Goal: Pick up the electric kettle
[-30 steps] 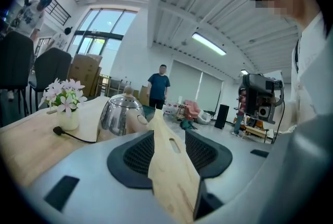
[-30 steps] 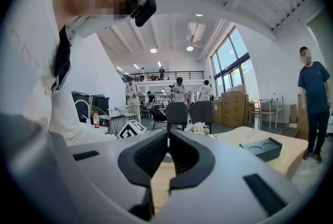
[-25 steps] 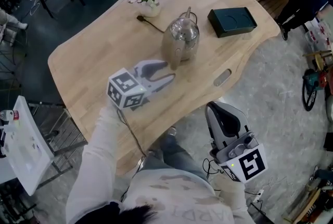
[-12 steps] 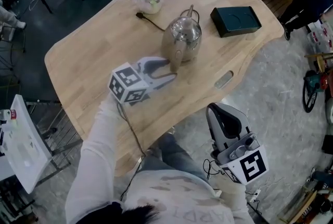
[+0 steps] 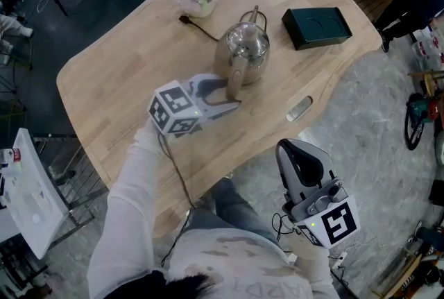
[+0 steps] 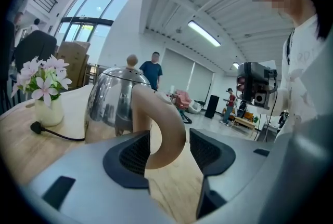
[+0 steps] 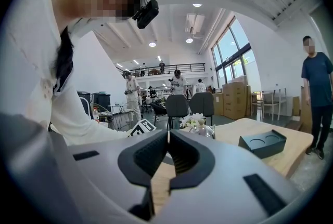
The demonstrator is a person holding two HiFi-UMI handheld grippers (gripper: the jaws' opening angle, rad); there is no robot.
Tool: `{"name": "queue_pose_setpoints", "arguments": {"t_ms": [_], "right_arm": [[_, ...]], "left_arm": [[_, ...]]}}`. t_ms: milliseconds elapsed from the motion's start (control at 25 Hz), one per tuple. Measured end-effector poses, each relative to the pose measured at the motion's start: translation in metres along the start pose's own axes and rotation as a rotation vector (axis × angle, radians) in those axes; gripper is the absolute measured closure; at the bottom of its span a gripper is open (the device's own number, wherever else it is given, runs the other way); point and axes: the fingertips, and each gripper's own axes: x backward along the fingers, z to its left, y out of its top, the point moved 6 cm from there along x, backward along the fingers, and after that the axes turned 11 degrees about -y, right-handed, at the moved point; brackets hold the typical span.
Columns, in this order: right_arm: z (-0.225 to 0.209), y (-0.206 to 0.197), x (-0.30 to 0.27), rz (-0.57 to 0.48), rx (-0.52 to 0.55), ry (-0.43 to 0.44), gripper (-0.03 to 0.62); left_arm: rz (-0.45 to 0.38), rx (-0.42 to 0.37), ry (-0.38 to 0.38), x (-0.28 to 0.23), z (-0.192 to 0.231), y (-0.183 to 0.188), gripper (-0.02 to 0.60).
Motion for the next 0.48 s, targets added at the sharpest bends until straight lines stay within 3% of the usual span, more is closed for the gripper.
{"name": "queue_pose_setpoints", "arguments": {"t_ms": [480], "right_arm": [[-0.012, -0.007, -0.007, 0.013, -0.005, 0.001, 0.576]], "left_arm": [[0.072, -0.018, -0.117, -0.03, 0.005, -0.003, 0.358]]}}
